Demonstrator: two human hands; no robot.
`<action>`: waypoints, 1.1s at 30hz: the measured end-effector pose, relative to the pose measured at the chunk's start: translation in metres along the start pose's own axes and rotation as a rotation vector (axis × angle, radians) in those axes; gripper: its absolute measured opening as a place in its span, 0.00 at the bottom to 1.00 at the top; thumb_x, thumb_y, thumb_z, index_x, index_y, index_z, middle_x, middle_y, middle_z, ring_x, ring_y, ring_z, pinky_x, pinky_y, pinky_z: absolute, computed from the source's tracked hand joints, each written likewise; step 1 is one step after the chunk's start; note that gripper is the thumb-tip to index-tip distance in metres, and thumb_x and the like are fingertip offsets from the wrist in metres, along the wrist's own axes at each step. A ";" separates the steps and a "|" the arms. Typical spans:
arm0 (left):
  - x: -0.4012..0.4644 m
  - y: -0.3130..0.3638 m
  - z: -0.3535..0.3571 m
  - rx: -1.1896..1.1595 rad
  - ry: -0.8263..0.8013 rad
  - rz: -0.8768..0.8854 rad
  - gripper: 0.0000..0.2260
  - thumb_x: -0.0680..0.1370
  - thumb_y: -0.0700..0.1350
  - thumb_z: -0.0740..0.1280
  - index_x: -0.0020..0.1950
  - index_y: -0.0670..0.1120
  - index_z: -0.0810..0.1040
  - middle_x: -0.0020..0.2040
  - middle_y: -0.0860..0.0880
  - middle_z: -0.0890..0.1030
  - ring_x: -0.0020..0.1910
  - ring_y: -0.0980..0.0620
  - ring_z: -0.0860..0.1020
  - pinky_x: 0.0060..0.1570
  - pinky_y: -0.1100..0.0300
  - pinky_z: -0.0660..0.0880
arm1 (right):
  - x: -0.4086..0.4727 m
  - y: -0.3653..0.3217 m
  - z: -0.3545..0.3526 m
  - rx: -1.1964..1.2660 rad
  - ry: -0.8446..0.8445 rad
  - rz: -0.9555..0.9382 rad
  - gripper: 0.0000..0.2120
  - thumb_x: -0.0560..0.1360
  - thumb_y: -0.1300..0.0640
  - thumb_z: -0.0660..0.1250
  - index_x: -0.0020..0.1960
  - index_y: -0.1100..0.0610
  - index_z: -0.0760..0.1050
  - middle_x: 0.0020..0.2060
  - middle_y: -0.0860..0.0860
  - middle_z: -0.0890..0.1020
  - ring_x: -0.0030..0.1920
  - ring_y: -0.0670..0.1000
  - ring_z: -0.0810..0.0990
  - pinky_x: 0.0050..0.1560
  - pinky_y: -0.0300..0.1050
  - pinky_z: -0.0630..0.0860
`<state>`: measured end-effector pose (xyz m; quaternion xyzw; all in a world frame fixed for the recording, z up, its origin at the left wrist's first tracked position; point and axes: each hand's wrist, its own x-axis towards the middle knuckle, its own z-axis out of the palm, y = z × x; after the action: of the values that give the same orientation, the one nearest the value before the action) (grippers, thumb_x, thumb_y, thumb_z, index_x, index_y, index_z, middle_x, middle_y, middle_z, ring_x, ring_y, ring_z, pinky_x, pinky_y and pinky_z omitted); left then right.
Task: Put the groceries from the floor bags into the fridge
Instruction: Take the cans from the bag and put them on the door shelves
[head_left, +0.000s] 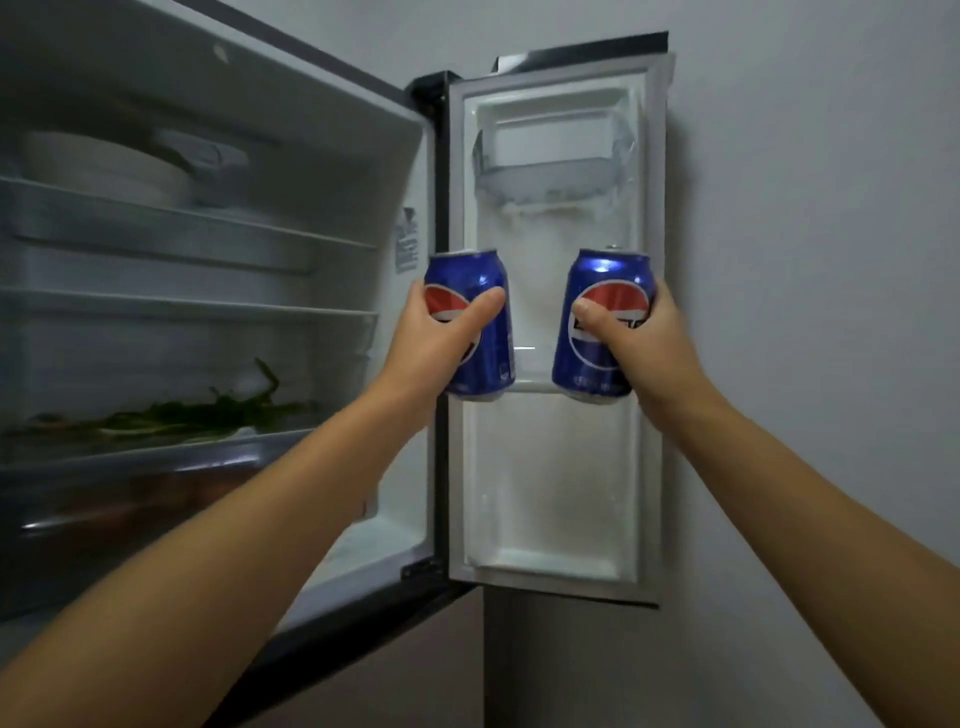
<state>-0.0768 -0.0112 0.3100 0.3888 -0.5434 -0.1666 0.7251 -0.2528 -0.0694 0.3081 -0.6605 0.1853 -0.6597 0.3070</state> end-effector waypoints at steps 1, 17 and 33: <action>0.020 0.003 0.006 -0.003 -0.031 0.048 0.22 0.72 0.48 0.72 0.63 0.50 0.68 0.56 0.51 0.77 0.54 0.52 0.77 0.48 0.58 0.76 | 0.018 -0.001 0.002 -0.001 0.038 -0.037 0.23 0.70 0.56 0.73 0.61 0.51 0.67 0.50 0.46 0.78 0.49 0.45 0.79 0.47 0.38 0.77; 0.113 -0.075 0.042 0.181 -0.230 0.033 0.28 0.71 0.53 0.72 0.67 0.48 0.65 0.58 0.49 0.76 0.53 0.51 0.78 0.48 0.55 0.80 | 0.097 0.060 0.020 -0.590 0.055 -0.079 0.39 0.71 0.44 0.70 0.74 0.51 0.53 0.63 0.52 0.72 0.57 0.52 0.77 0.54 0.47 0.78; 0.079 -0.086 0.043 0.247 -0.107 0.165 0.40 0.74 0.48 0.70 0.76 0.52 0.47 0.68 0.49 0.68 0.57 0.56 0.71 0.40 0.72 0.71 | 0.064 0.080 0.015 -0.665 0.137 -0.210 0.35 0.76 0.46 0.64 0.76 0.51 0.50 0.71 0.54 0.61 0.65 0.54 0.70 0.61 0.51 0.74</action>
<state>-0.0726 -0.1353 0.3023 0.4194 -0.6278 -0.0588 0.6531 -0.2211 -0.1678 0.3054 -0.6939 0.3410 -0.6342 -0.0075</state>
